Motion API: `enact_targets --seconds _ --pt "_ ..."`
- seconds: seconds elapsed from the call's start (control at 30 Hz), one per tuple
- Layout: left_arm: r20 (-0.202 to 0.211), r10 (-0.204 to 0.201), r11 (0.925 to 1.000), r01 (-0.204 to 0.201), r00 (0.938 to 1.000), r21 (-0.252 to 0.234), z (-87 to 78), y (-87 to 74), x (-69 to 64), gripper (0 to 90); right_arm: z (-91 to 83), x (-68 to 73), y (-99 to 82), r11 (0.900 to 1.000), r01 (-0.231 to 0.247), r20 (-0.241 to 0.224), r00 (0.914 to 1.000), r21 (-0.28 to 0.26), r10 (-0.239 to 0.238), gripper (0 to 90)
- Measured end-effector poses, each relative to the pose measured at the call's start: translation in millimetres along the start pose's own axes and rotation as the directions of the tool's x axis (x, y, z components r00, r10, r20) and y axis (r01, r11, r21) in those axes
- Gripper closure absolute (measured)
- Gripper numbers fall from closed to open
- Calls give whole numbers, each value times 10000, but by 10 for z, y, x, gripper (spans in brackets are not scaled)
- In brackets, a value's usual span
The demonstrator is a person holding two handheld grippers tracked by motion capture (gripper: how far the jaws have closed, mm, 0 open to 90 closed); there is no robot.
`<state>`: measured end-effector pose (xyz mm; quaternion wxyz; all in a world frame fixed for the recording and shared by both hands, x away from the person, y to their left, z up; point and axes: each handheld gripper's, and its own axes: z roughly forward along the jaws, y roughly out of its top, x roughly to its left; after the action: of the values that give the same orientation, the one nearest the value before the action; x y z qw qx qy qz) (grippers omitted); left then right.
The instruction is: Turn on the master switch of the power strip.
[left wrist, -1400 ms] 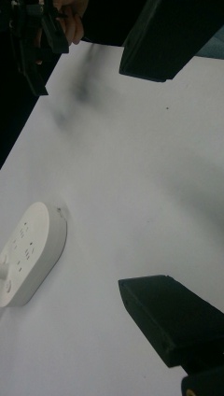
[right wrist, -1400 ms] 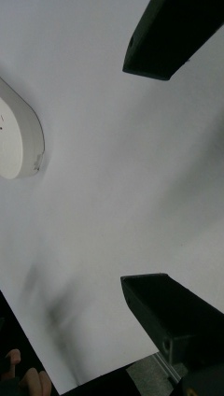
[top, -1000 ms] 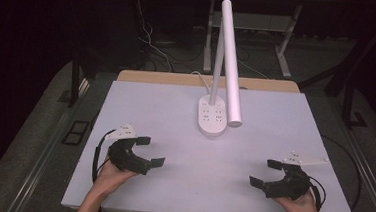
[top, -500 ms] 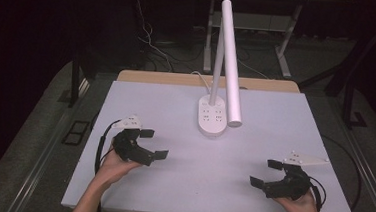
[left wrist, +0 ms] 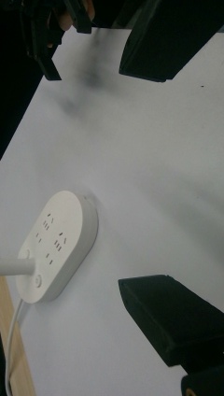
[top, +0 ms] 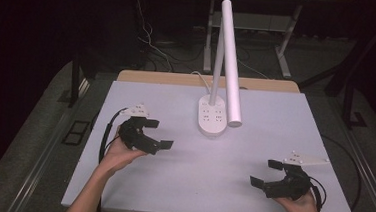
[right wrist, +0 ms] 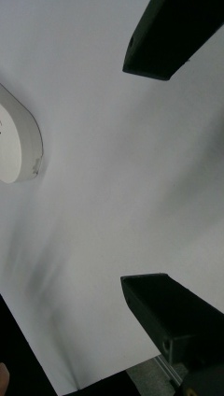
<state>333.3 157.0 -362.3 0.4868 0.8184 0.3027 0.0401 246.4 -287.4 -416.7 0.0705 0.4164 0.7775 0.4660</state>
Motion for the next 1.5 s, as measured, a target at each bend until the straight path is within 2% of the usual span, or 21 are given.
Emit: enact_targets --seconds 0.33,1.13,1.33,1.5 --pt "-14 162 9998 -162 9999 104 81 199 48 0 -7 -2 -2 10000 -57 11 10000 2 57 1" --pt "-159 365 9975 -354 9992 614 347 531 273 0 -6 -16 -10 10000 0 31 10000 -20 0 1" --pt "-157 530 9954 -516 9985 807 417 632 320 0 -5 -15 -10 10000 -2 27 10000 -19 2 1" --pt "-175 523 9954 -507 9985 807 495 699 357 0 -6 -15 -10 10000 4 29 10000 -30 -4 1"
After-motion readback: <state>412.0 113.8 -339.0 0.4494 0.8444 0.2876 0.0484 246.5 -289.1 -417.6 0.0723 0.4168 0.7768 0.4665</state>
